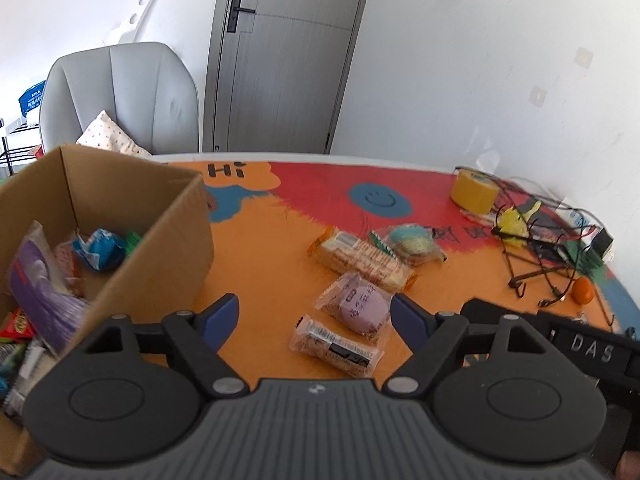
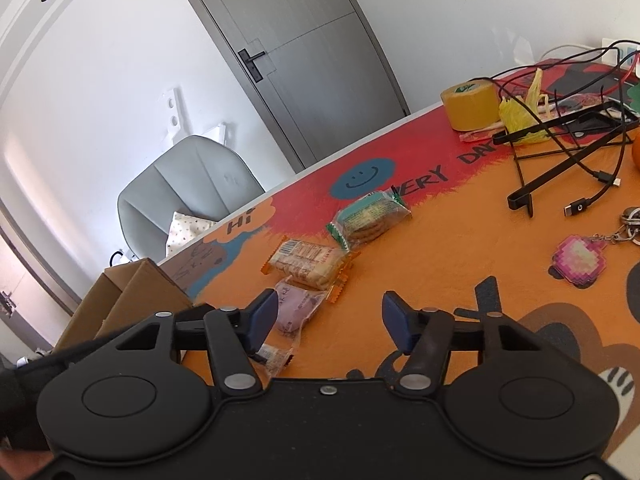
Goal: Organize snacks
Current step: 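Move both open tools from the box back to the remaining snacks, then grasp the clear black-labelled packet with the left gripper while the right gripper grasps the pink packet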
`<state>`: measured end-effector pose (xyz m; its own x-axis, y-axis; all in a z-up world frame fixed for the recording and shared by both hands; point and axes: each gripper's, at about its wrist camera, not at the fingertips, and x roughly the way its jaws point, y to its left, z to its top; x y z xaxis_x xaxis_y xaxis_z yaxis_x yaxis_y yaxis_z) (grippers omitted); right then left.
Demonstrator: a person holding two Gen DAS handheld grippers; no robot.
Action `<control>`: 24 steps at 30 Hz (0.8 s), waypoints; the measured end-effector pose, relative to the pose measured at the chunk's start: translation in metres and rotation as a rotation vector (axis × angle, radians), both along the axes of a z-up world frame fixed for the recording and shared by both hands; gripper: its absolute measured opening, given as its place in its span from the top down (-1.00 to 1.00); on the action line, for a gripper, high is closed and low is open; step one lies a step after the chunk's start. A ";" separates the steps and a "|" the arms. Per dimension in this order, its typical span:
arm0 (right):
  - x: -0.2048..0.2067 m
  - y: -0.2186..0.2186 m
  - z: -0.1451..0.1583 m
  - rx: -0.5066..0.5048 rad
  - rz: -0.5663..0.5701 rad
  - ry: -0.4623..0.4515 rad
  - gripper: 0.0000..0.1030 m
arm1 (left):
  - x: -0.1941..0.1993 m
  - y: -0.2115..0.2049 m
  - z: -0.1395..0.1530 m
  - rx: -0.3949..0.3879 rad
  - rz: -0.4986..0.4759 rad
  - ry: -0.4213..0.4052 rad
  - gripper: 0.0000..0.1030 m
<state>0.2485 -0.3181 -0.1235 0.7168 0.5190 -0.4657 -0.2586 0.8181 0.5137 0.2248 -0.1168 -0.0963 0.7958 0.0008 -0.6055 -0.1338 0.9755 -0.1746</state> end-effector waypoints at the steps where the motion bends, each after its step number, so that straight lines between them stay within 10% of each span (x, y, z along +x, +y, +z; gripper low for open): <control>1: 0.002 0.000 -0.001 0.004 0.002 0.000 -0.11 | 0.002 -0.001 -0.003 0.001 0.003 0.006 -0.54; 24: 0.030 0.037 -0.004 -0.025 0.059 -0.016 0.03 | 0.022 -0.004 -0.043 0.030 0.025 0.083 -0.15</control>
